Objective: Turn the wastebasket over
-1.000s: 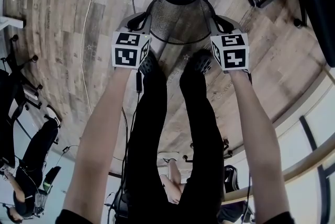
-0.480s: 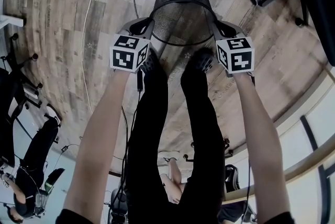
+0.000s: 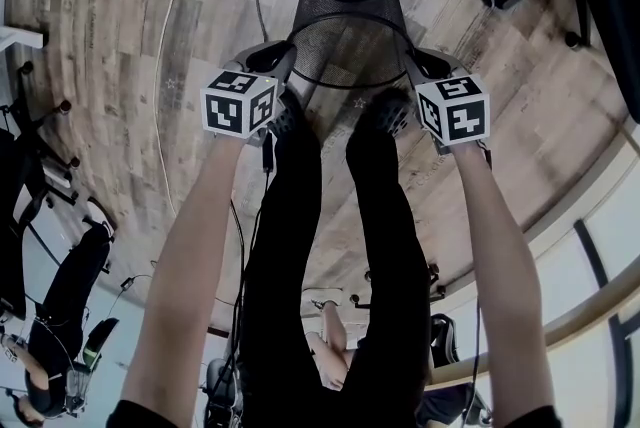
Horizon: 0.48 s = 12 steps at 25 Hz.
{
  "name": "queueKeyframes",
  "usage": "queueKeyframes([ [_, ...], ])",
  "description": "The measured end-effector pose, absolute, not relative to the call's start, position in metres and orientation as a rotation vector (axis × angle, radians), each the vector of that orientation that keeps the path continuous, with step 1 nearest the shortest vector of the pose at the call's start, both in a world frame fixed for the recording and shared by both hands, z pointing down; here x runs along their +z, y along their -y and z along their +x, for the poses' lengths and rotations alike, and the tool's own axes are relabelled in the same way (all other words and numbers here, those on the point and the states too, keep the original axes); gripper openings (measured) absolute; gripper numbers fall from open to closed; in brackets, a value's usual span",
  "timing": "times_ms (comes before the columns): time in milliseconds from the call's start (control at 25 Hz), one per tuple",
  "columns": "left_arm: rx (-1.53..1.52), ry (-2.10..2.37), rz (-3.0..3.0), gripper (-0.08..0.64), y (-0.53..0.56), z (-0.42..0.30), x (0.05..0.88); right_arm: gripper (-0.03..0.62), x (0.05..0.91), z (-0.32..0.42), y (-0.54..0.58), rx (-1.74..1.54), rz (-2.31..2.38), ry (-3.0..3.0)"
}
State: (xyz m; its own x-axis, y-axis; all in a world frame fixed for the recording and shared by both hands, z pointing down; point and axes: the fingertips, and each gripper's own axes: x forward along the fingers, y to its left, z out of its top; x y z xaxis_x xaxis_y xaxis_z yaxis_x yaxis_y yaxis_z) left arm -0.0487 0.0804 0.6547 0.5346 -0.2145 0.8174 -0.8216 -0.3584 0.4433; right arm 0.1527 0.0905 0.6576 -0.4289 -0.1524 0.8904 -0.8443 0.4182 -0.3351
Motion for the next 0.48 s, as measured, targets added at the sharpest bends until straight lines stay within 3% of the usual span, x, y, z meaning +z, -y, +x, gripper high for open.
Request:
queueKeyframes([
  [480, 0.765, 0.756, 1.766, 0.084, -0.125, -0.047, 0.667, 0.052, 0.67, 0.149, -0.132, 1.132, 0.792, 1.833],
])
